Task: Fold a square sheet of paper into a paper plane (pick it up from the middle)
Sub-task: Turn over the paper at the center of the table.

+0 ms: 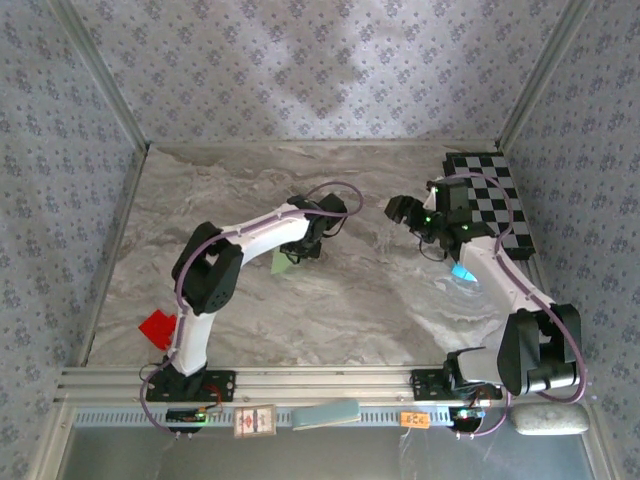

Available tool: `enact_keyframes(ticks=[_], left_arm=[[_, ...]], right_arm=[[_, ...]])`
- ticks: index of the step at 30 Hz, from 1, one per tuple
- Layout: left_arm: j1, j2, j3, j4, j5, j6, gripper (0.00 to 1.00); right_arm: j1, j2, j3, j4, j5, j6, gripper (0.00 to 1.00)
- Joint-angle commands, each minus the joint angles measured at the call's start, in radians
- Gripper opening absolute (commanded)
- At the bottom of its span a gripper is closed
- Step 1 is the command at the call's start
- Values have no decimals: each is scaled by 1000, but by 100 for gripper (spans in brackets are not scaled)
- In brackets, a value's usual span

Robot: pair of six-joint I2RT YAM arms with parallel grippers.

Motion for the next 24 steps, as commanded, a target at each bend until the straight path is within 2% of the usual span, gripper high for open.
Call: enact_keyframes(ticks=[1, 4, 6, 9, 16, 18, 24], left_arm=[[11, 8, 1, 91, 216, -27, 23], [33, -13, -29, 163, 352, -45, 35], [67, -55, -70, 228, 480, -80, 43], [105, -163, -109, 309, 567, -115, 59], [241, -367, -277, 391, 599, -193, 79], [293, -420, -350, 398, 578, -205, 92], [412, -544, -519, 420, 542, -228, 95]], right_arm=[[-7, -19, -19, -15, 16, 21, 78], [-7, -11, -27, -7, 9, 27, 78], [-3, 0, -27, -2, -4, 26, 77], [15, 28, -22, 8, -34, 22, 77], [180, 164, 31, 39, -44, 30, 74], [254, 234, 70, 44, -52, 34, 71], [423, 468, 235, 67, -122, 53, 60]])
